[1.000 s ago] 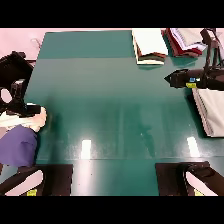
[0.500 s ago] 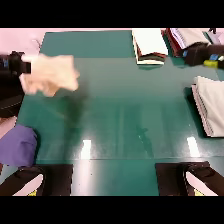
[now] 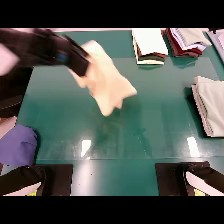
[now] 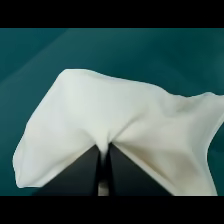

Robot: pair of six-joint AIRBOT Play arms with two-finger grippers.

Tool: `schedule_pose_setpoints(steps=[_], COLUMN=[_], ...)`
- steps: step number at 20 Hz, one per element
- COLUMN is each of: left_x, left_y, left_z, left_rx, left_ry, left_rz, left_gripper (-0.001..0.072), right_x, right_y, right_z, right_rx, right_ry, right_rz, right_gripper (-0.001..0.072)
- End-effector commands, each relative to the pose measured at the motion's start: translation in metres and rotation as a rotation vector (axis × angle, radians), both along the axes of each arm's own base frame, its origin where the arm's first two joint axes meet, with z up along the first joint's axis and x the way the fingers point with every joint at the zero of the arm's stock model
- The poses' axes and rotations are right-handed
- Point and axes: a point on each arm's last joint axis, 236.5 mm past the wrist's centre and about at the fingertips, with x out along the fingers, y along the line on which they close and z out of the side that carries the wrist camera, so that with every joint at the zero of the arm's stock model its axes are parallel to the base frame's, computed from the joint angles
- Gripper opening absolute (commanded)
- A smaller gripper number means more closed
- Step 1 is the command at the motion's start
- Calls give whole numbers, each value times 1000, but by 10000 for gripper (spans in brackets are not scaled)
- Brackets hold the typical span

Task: Fold the shirts.

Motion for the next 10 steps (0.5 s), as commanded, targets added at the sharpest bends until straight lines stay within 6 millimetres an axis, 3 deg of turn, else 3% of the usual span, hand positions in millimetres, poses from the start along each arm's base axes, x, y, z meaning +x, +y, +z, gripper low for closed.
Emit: schedule_pose_setpoints(steps=[1, 2, 3, 5, 8, 10], left_x=[-22, -24, -19, 6, 65, 93], left_y=[-83, -97, -99, -84, -18, 23], left_z=[-75, -95, -111, -127, -133, -149], left_rx=[40, 28, 43, 38, -36, -117], left_ry=[170, 236, 266, 307, 372, 456], left_rz=[-178, -195, -188, -107, 128, 258], left_gripper=[208, 517, 539, 539, 539, 538], right_x=[9, 10, 12, 13, 14, 14], right_y=[-1, -1, 0, 0, 0, 0], right_z=[1, -3, -6, -14, -26, -35], right_rx=[-38, -44, -47, -49, -52, -54], right_ry=[32, 49, 61, 80, 109, 130], right_rz=[3, 8, 11, 12, 11, 12], right_gripper=[16, 16, 16, 16, 16, 16])
